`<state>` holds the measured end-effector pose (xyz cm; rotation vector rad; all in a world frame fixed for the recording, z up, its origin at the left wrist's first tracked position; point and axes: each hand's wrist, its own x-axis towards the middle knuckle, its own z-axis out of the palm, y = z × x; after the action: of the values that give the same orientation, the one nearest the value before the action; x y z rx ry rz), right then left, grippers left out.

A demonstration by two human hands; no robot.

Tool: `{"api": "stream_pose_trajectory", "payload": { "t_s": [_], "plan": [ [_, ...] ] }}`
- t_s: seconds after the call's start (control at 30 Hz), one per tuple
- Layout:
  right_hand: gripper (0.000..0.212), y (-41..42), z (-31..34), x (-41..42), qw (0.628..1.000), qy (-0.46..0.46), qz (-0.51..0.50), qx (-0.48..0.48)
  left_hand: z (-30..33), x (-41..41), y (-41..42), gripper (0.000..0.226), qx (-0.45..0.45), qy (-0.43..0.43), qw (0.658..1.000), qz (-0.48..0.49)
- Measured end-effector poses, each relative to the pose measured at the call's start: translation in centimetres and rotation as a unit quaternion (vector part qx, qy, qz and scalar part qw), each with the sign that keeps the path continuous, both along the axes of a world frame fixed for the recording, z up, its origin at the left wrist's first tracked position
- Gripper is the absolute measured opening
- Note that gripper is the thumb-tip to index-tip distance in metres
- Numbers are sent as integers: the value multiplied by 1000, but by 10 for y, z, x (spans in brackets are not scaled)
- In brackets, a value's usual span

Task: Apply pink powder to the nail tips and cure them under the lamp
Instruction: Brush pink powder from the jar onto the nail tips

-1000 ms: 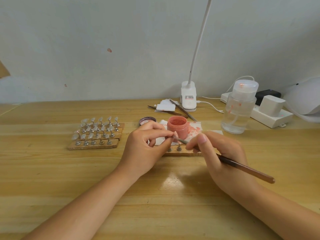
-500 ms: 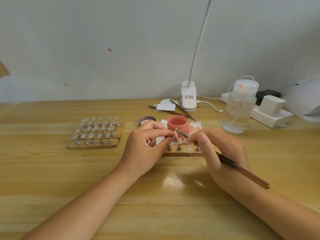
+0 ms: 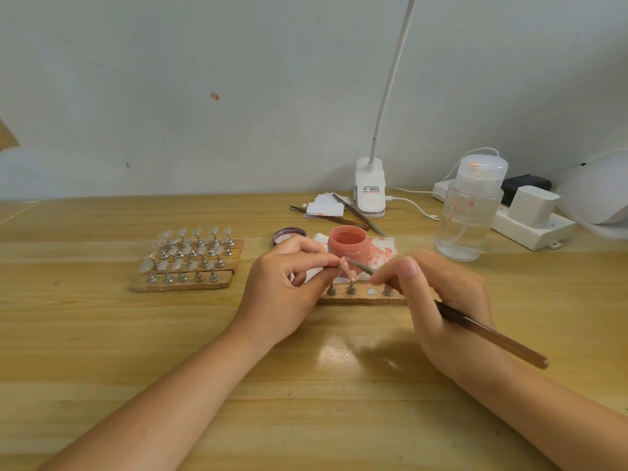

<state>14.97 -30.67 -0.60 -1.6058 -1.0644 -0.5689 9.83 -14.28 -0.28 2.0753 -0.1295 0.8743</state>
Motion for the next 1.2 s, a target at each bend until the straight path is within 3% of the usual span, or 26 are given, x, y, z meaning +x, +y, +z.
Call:
{"api": "stream_pose_trajectory", "payload": {
  "t_s": [0.2, 0.6, 0.77, 1.2],
  "plan": [
    [57, 0, 0, 1, 1000, 14, 11, 6, 0, 0, 0, 26, 6, -10, 1000, -7],
    [49, 1, 1, 0, 1000, 28, -2, 1, -2, 2, 2, 24, 24, -13, 999, -18],
    [57, 0, 0, 1, 998, 45, 39, 30, -3, 3, 2, 23, 17, -19, 999, -24],
    [48, 1, 0, -1, 995, 90, 36, 18, -3, 4, 2, 24, 10, -39, 999, -36]
  ]
}}
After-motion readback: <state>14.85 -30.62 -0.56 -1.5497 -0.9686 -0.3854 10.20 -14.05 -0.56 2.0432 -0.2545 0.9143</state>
